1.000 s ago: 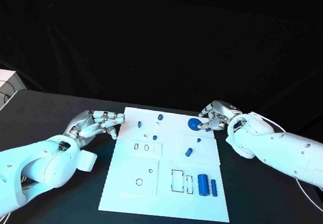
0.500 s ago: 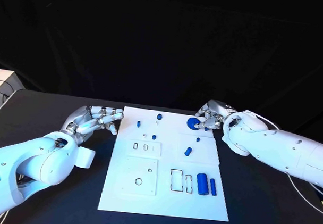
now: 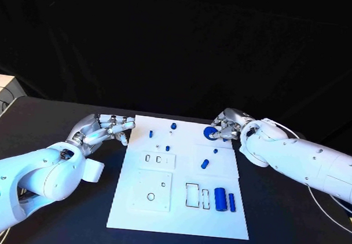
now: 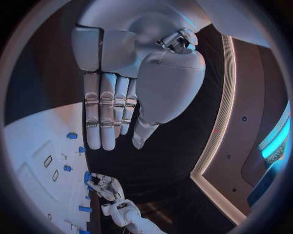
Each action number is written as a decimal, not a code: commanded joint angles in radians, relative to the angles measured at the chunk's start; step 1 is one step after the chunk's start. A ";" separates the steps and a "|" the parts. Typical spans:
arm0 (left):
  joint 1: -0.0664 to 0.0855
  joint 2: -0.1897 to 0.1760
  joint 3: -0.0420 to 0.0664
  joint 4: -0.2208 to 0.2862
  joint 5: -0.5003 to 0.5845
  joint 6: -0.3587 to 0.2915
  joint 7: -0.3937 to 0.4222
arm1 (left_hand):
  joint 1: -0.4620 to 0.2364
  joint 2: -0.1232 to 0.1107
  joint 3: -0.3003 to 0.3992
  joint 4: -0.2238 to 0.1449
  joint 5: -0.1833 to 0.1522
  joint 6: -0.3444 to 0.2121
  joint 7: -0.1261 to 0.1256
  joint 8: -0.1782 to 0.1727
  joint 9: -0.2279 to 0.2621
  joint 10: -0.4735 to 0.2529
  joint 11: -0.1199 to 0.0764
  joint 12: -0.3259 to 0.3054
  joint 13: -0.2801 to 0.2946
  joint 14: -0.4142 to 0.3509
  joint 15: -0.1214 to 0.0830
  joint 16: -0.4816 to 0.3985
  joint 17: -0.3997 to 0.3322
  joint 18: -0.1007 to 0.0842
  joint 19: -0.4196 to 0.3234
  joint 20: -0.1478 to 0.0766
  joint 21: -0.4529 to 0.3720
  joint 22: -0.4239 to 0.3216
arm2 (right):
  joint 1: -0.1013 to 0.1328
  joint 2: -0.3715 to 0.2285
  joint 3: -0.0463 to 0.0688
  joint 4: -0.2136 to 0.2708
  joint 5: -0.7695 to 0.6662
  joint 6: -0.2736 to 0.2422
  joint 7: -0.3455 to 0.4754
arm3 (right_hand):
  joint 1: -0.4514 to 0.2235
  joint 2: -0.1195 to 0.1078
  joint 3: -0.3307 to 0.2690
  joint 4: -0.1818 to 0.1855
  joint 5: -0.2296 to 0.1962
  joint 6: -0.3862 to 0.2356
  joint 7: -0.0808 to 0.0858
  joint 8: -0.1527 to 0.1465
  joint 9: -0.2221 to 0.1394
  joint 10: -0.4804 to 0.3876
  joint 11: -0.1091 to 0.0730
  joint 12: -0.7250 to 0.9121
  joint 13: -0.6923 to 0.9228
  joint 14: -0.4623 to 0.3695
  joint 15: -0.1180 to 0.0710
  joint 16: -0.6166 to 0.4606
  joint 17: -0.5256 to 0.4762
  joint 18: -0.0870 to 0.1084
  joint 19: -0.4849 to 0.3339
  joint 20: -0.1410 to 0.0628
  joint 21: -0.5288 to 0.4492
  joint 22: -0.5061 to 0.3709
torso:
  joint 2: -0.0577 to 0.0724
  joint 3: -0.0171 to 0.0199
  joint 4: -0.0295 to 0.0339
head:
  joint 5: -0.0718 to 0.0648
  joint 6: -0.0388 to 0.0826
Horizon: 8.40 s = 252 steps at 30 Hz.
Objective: Assemble the parts on the task board
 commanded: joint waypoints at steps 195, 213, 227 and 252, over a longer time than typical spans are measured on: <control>0.000 0.001 0.001 -0.039 -0.027 0.016 0.002 | 0.000 -0.002 -0.002 -0.009 -0.003 -0.028 0.000 -0.006 0.000 0.003 -0.003 0.005 0.001 -0.022 0.003 -0.038 -0.010 0.007 -0.014 0.004 -0.016 -0.037 | -0.020 -0.137 -0.005 0.000 0.387 -0.126 0.477 | 0.021 0.066 -0.013 -0.106 -0.042 0.009 0.008 -0.010 -0.025 -0.021 -0.007 -0.072 -0.031 -0.007 0.005 -0.052 -0.036 0.011 -0.035 0.001 -0.050 0.081 | -0.014 0.0460 -0.0224 | 0.036 0.021; 0.000 0.007 0.001 -0.039 -0.054 0.028 -0.014 | 0.006 -0.004 -0.008 -0.011 -0.003 -0.037 0.005 -0.006 0.001 -0.049 0.023 0.005 0.000 -0.048 0.059 -0.431 -0.244 -0.006 -0.050 0.074 -0.308 -0.225 | -0.054 -0.095 -0.008 -0.107 0.333 -0.057 0.463 | 0.038 0.048 -0.049 -0.095 -0.048 -0.032 0.018 -0.010 -0.024 -0.042 0.002 -0.086 -0.049 -0.007 0.012 -0.061 -0.035 0.016 -0.038 0.006 -0.080 0.076 | -0.017 0.0574 -0.0201 | 0.022 0.003; 0.000 0.006 0.001 -0.034 -0.055 0.032 -0.015 | 0.006 -0.004 -0.011 -0.012 -0.004 -0.036 0.005 -0.006 0.000 -0.049 0.026 0.005 0.000 0.002 0.068 -0.583 -0.288 -0.008 -0.004 0.085 -0.418 -0.297 | -0.073 -0.058 -0.010 -0.148 0.301 -0.025 0.441 | 0.043 0.047 -0.056 -0.090 -0.037 -0.033 0.019 -0.010 -0.023 -0.041 0.002 -0.077 -0.050 -0.005 0.012 -0.059 -0.028 0.017 -0.034 0.007 -0.078 0.078 | -0.017 0.0542 -0.0228 | 0.016 -0.008; 0.000 0.002 0.001 -0.031 -0.054 0.034 -0.016 | 0.006 -0.003 -0.012 -0.011 -0.004 -0.034 0.007 -0.006 0.000 -0.049 0.026 0.005 0.000 0.003 0.068 -0.583 -0.287 -0.011 0.003 0.083 -0.427 -0.302 | -0.096 -0.024 -0.011 -0.173 0.295 -0.001 0.427 | 0.029 0.082 -0.033 -0.099 -0.023 0.009 0.009 -0.010 -0.026 -0.024 -0.006 -0.051 -0.037 -0.003 0.006 -0.051 -0.014 0.012 -0.027 0.001 -0.055 0.082 | -0.017 0.0542 -0.0249 | 0.019 -0.021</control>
